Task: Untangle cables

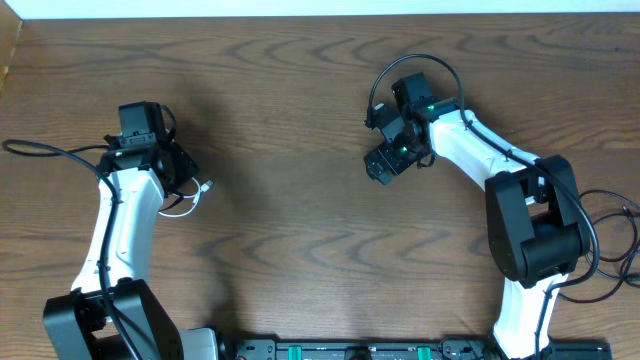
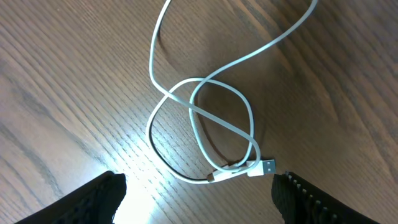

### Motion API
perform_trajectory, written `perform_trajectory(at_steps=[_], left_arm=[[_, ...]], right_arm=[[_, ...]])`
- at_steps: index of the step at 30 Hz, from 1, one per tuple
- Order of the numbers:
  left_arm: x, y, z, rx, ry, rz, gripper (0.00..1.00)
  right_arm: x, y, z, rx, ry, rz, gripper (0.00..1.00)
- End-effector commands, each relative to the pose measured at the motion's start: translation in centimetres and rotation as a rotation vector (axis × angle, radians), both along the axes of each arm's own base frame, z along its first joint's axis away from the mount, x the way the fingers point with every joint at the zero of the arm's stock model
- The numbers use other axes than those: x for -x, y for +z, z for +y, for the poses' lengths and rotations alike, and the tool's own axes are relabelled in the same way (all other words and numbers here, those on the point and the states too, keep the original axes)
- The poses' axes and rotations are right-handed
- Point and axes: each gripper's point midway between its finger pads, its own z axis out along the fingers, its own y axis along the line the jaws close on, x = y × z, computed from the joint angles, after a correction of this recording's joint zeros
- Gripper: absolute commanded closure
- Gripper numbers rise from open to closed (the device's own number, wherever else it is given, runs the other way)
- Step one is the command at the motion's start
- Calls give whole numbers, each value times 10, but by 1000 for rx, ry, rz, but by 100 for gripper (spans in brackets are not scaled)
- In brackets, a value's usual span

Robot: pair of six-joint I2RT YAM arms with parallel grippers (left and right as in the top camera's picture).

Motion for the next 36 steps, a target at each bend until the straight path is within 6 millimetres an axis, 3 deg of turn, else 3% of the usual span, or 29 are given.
perform_trajectory(at_steps=[1, 19, 26, 36], left_arm=[[4, -4, 1, 6, 22, 11, 20], [-3, -5, 2, 19, 76, -29, 20], [-5, -36, 2, 47, 136, 28, 20], [-31, -73, 8, 46, 154, 6, 20]], right_arm=[[10, -7, 0, 3, -10, 33, 1], [11, -7, 0, 1, -24, 41, 1], [9, -7, 1, -1, -24, 34, 1], [10, -6, 3, -15, -20, 39, 1]])
